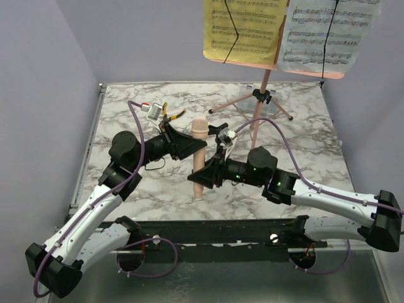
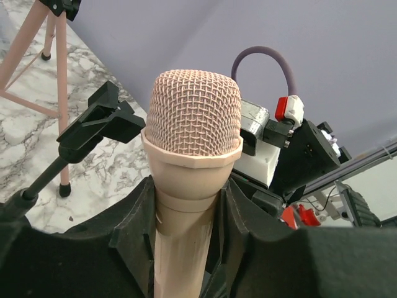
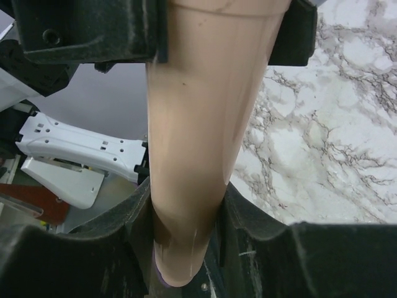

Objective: Set up the instrument practice props

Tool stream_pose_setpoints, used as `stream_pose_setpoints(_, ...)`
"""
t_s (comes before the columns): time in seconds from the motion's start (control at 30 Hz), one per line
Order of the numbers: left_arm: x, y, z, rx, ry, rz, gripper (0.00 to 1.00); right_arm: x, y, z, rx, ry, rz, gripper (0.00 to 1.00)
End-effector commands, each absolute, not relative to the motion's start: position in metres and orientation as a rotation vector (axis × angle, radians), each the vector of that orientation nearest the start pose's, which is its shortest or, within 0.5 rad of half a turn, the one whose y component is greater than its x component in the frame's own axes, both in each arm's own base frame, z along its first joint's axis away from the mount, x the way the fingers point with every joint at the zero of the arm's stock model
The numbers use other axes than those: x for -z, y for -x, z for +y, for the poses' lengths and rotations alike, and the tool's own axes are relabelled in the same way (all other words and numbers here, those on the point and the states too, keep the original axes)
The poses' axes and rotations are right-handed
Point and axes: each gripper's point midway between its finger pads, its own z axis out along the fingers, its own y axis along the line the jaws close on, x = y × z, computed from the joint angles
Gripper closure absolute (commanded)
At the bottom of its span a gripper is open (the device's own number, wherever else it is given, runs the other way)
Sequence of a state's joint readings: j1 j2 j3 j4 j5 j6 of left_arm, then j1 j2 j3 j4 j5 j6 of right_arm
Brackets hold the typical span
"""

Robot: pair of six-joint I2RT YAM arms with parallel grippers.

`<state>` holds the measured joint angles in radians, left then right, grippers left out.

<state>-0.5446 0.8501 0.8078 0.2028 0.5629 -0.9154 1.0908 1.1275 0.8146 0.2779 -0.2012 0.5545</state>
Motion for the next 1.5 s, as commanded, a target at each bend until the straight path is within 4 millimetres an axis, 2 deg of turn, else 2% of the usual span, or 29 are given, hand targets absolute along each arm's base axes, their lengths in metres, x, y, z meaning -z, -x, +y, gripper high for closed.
stream_pose_setpoints(0.0, -0.379, -0.197, -0.258, 1.52, -0.24, 1.6, 0.97, -0.298, -0.132, 0.379, -1.357, 0.692, 1.643, 0.79)
stream_pose_setpoints(0.07, -0.38, -0.201, -0.252, 1.464, -0.219, 1.594, 1.0, -0.292, -0.139, 0.372, -1.292, 0.669, 1.684, 0.49)
stream_pose_setpoints(0.17, -0.376, -0.205, -0.24, 1.359, -0.194, 1.61, 1.0, -0.28, -0.149, 0.358, -1.169, 0.648, 1.749, 0.24)
stream_pose_setpoints(0.23, -0.374, -0.205, -0.231, 1.291, -0.183, 1.622, 1.0, -0.278, -0.154, 0.346, -1.1, 0.635, 1.766, 0.13)
stream_pose_setpoints(0.37, -0.374, -0.2, -0.211, 1.186, -0.148, 1.619, 1.0, -0.267, -0.165, 0.314, -0.927, 0.593, 1.813, 0.0)
stream_pose_setpoints(0.63, -0.379, -0.188, -0.178, 1.071, -0.064, 1.605, 1.0, -0.25, -0.179, 0.257, -0.726, 0.47, 1.784, 0.0)
stream_pose_setpoints(0.73, -0.379, -0.182, -0.17, 1.063, -0.043, 1.59, 1.0, -0.25, -0.195, 0.241, -0.65, 0.394, 1.78, 0.0)
stream_pose_setpoints(0.83, -0.377, -0.178, -0.167, 1.061, -0.041, 1.594, 1.0, -0.264, -0.207, 0.242, -0.665, 0.458, 1.724, 0.0)
stream_pose_setpoints(0.93, -0.377, -0.175, -0.169, 1.077, -0.051, 1.6, 1.0, -0.278, -0.229, 0.24, -0.689, 0.496, 1.659, 0.0)
stream_pose_setpoints(0.97, -0.378, -0.174, -0.17, 1.085, -0.053, 1.599, 1.0, -0.279, -0.237, 0.238, -0.709, 0.511, 1.646, 0.0)
stream_pose_setpoints(1.03, -0.379, -0.172, -0.171, 1.098, -0.059, 1.6, 1.0, -0.296, -0.245, 0.239, -0.817, 0.575, 1.565, 0.0)
stream_pose_setpoints(1.07, -0.381, -0.17, -0.172, 1.106, -0.064, 1.597, 1.0, -0.301, -0.246, 0.241, -0.853, 0.612, 1.532, 0.0)
stream_pose_setpoints(1.17, -0.385, -0.165, -0.173, 1.13, -0.08, 1.589, 1.0, -0.319, -0.232, 0.26, -0.952, 0.816, 1.404, 0.0)
stream_pose_setpoints(1.23, -0.386, -0.162, -0.174, 1.144, -0.087, 1.584, 1.0, -0.326, -0.235, 0.266, -0.956, 0.87, 1.374, 0.0)
stream_pose_setpoints(1.47, -0.388, -0.157, -0.174, 1.17, -0.082, 1.581, 1.0, -0.346, -0.247, 0.277, -0.938, 0.918, 1.273, 0.0)
